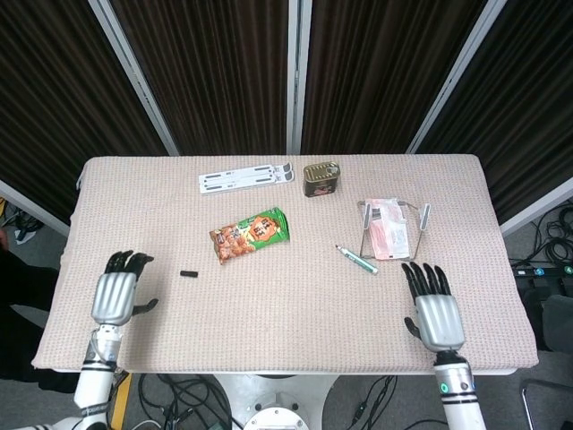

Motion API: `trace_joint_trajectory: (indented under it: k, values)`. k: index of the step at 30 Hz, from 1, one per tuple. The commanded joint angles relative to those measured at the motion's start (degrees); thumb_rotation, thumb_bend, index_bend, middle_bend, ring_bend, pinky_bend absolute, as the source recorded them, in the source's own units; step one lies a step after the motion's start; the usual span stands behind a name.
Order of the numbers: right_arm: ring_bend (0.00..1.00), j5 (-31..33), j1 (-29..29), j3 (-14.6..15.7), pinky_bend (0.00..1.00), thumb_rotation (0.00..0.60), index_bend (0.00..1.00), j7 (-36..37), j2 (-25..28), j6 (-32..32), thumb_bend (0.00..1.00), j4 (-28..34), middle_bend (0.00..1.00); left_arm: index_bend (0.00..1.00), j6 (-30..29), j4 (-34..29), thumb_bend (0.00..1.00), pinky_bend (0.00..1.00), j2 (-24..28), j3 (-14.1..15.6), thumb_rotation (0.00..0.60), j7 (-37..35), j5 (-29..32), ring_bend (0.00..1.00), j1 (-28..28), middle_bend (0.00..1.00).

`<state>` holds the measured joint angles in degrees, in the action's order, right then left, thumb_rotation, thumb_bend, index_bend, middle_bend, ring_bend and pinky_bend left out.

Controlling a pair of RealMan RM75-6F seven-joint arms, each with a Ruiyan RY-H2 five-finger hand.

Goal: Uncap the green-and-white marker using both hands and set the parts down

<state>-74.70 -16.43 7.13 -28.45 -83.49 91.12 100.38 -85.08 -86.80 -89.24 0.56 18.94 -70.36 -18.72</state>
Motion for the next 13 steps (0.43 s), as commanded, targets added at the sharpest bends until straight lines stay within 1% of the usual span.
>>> trace_joint_trajectory:
  k: [1,4,7,13]
  values:
    - [0.0,-1.74,3.95,2.07,0.0,0.6,0.0,3.95,0.38,1.49,0.07,-3.68,0.02,0.22,-2.19,-0.41,0.06,0.11,0.59,2.07,0.6,0.62,-1.43,0.11,3.16,0.19]
    - [0.0,-2.76,5.78,1.92,0.0,0.6,0.0,6.27,-0.11,1.74,0.07,-5.91,0.02,0.22,-3.66,-0.75,0.06,0.11,0.75,2.83,0.6,0.14,-2.7,0.11,5.22,0.19]
    - [0.0,-4.55,6.93,1.83,0.0,0.6,0.0,6.43,-0.56,2.24,0.07,-7.07,0.02,0.22,-4.55,-1.2,0.06,0.11,1.0,2.99,0.6,-0.39,-3.79,0.11,6.57,0.19]
    - [0.0,-7.61,8.81,1.73,0.0,0.6,0.0,6.12,-1.09,2.86,0.06,-7.27,0.02,0.22,-5.8,-1.08,0.06,0.11,1.04,2.74,0.6,-0.93,-5.9,0.11,8.36,0.19]
